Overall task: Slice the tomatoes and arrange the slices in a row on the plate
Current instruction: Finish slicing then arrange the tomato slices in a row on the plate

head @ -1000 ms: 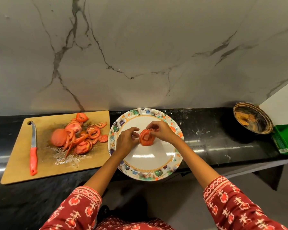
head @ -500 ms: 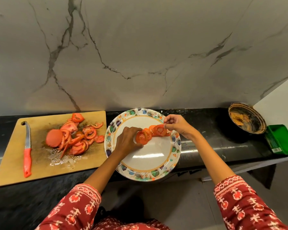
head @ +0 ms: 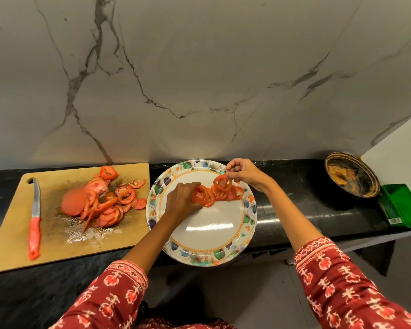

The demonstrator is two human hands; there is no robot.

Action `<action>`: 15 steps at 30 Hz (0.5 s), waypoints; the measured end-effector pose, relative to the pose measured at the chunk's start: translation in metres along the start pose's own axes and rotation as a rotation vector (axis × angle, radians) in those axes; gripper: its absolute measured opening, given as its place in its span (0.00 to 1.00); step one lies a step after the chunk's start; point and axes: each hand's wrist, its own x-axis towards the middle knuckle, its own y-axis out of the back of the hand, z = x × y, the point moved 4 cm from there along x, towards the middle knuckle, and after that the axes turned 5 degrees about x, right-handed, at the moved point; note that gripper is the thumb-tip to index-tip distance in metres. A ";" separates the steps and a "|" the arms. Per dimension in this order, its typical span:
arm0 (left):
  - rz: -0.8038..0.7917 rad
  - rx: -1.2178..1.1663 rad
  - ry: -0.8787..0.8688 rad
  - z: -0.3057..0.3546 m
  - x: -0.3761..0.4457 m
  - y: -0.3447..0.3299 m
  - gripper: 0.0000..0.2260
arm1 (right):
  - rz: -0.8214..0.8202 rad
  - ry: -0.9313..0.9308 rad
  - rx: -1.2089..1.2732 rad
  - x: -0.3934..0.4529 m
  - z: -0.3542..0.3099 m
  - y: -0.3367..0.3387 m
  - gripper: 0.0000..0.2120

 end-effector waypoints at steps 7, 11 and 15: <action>0.043 0.017 0.028 0.009 0.009 -0.006 0.29 | 0.064 0.003 0.057 -0.007 0.008 0.008 0.08; 0.044 -0.046 0.013 0.010 0.010 -0.010 0.30 | 0.076 0.016 0.051 -0.010 0.004 0.012 0.09; 0.034 -0.140 0.008 -0.002 0.009 -0.008 0.38 | 0.072 0.020 0.059 -0.010 0.003 0.012 0.09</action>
